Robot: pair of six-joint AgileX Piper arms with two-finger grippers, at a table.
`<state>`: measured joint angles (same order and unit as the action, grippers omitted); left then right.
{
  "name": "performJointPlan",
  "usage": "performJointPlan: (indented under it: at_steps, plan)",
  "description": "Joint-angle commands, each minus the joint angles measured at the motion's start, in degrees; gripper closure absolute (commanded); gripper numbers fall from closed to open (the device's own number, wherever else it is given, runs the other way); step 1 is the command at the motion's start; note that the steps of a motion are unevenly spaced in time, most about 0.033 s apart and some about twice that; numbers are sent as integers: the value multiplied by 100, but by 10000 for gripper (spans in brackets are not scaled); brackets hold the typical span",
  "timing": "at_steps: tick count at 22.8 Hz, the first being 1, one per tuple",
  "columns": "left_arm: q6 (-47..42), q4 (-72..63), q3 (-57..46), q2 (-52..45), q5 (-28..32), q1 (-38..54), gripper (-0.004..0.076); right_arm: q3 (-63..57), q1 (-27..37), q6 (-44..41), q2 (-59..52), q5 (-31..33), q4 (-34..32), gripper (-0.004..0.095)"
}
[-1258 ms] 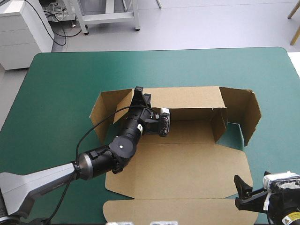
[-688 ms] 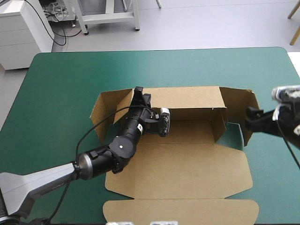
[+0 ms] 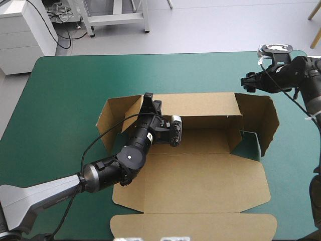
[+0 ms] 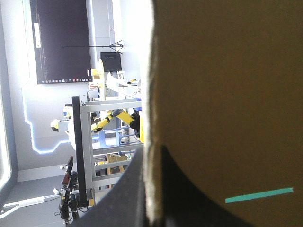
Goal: Fold the box
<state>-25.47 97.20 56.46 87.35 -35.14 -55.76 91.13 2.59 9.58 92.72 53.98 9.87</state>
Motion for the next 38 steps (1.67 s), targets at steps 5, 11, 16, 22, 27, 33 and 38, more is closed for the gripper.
performJointPlan:
  at_steps: [5, 11, 16, 22, 27, 33, 38]
  plan:
    - [-172, -20, 98, -139, 180, -69, 731, 228, 15, 2, 82, -343, -56, 172]
    - [-573, -111, 98, -139, 180, -69, 731, 204, 15, 24, 129, 215, -489, 172]
    - [-700, -224, 98, -139, 180, -69, 731, 204, 15, 287, 77, 761, -146, 172]
    - [-700, -386, 98, -125, 242, -69, 731, -1422, 45, 576, -770, 25, 225, 172]
    - [-700, -386, 98, -111, 486, -69, 731, -3073, 542, 1602, -1835, -879, 1444, 172]
    - [-689, -362, 98, -30, 599, -69, 731, -3672, 705, 2186, -2648, -1307, 1657, 173]
    - [-689, -303, 98, 1, 636, -69, 731, -3679, 705, 3102, -2664, -1105, 2110, 172]
